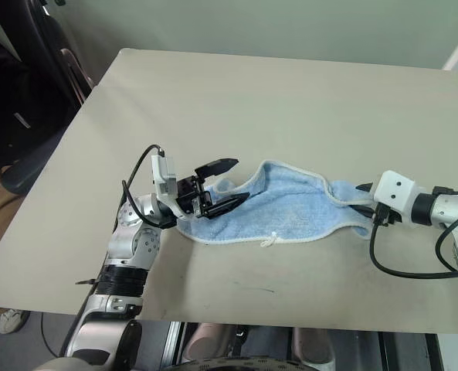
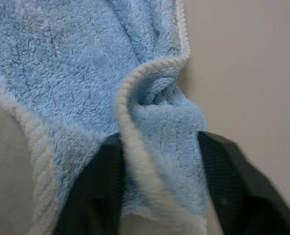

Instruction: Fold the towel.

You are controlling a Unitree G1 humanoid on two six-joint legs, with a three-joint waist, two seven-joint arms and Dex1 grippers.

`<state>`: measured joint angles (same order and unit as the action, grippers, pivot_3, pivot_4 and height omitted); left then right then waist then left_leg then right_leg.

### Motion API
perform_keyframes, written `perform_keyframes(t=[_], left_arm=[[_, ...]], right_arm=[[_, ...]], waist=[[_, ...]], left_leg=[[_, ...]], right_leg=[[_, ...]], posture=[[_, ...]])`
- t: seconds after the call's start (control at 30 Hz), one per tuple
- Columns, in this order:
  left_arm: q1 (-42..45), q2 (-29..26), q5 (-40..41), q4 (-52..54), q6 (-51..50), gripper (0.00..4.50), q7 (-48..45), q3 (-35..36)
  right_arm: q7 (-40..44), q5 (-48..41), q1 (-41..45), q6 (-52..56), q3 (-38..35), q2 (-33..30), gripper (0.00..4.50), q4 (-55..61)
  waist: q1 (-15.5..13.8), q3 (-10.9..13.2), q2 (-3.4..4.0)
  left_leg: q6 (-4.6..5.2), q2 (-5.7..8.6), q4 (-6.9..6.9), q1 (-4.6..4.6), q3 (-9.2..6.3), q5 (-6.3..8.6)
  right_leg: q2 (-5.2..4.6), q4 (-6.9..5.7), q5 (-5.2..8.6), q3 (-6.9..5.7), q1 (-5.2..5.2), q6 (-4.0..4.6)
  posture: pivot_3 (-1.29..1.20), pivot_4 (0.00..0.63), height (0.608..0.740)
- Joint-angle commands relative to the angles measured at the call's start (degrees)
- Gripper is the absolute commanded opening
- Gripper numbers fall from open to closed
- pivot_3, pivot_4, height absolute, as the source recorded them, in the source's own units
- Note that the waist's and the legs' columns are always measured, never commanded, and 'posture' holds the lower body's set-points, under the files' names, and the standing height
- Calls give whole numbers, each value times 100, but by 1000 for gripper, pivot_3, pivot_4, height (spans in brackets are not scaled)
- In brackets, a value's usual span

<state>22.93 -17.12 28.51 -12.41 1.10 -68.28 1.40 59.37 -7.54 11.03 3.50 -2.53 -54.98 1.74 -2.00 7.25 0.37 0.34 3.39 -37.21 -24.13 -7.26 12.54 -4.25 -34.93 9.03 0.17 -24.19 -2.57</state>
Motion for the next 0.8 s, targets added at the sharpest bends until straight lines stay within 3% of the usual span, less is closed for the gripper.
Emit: perform_keyframes(t=[0.03, 0.1, 0.13, 0.47, 0.67, 0.8], left_arm=[[-22, -55, 23, 258, 74, 4500, 39, 49], [-25, -59, 27, 261, 77, 4500, 42, 49], [-26, -60, 29, 262, 77, 4500, 42, 48], [184, -40, -16, -99, 291, 4500, 122, 182], [954, -238, -642, -1703, 1312, 4500, 771, 558], [1148, -269, -739, -2174, 1653, 4500, 727, 590]], right_arm=[[73, -62, 38, -211, -75, 20, 771, 49], [113, -89, 33, -234, -86, 18, 112, 65], [123, -90, 32, -242, -86, 16, 38, 65], [122, -454, 418, 135, -525, -82, 38, 389], [-376, -608, 1311, 670, -900, -97, 38, 760], [-465, -593, 1446, 832, -932, -59, 38, 837]], waist=[[2, 0, 0], [2, 0, 0], [2, 0, 0], [18, 2, 3], [18, 5, 8], [15, 5, 7]], left_leg=[[-5, 0, 0, 1, 0, -1], [-9, -1, 0, 1, 0, -4], [-11, -2, 0, 1, 0, -6], [-1, -2, 0, -3, 2, -23], [13, -4, 4, -4, 1, -41], [32, -7, 8, -4, 1, -52]], right_leg=[[0, -1, -2, 0, 0, 2], [0, -2, -5, 0, 0, 4], [0, -2, -7, 0, 0, 5], [1, -1, -11, 0, 0, 5], [2, -1, -14, -1, -2, 7], [3, 4, -10, -4, -1, 6]], posture=[[0, 150, 740], [0, 150, 740], [0, 150, 740], [0, 150, 740], [0, 150, 740], [0, 150, 740]])
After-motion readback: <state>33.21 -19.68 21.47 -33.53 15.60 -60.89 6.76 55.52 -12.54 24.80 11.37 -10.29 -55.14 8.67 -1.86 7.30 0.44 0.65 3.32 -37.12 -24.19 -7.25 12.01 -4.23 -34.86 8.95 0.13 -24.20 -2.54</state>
